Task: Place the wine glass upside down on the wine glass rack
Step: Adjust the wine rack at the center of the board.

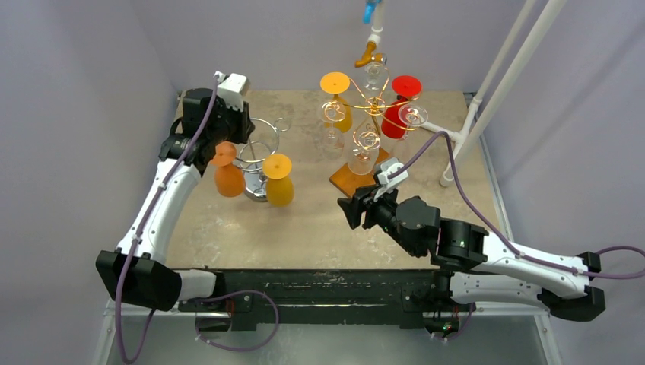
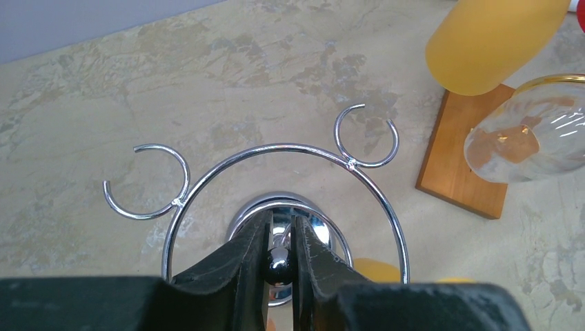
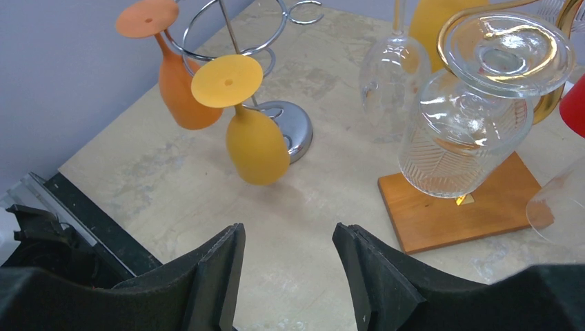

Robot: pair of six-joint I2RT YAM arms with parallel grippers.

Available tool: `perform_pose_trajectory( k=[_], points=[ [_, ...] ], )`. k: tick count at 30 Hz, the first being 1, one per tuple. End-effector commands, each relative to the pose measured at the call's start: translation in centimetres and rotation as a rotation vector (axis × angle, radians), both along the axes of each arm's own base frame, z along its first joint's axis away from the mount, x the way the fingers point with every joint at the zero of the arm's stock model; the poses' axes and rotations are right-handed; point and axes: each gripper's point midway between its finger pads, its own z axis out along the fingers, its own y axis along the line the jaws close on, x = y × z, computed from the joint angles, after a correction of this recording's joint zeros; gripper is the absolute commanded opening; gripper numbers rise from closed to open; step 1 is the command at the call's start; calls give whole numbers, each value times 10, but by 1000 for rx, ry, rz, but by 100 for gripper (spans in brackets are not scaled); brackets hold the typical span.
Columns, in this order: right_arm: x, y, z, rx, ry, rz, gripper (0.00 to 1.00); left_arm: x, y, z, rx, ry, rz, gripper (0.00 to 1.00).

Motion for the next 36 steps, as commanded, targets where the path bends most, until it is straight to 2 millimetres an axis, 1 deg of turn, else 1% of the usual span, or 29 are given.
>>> perform_pose_trajectory(
  k=[1, 4, 15, 26, 31, 33, 36],
  points=[
    [0, -10, 3, 28, 2, -31, 61, 15, -20, 88, -99, -261, -11, 0],
    [0, -12, 1, 27, 5, -34, 61, 16, -26, 92, -104, -270, -17, 0],
    [-1, -18, -3, 32, 9, -44, 61, 26, -41, 91, -134, -271, -30, 0],
    [0, -26, -12, 29, 13, -68, 61, 29, -51, 106, -161, -288, -41, 0],
    [4, -33, -25, 7, 27, -120, 63, 28, -53, 107, -166, -287, -44, 0],
    [10, -40, -36, -22, 40, -182, 66, 27, -53, 104, -167, -278, -45, 0],
    [19, -45, -57, -89, 64, -254, 70, 26, -55, 95, -164, -260, -50, 0]
  ],
)
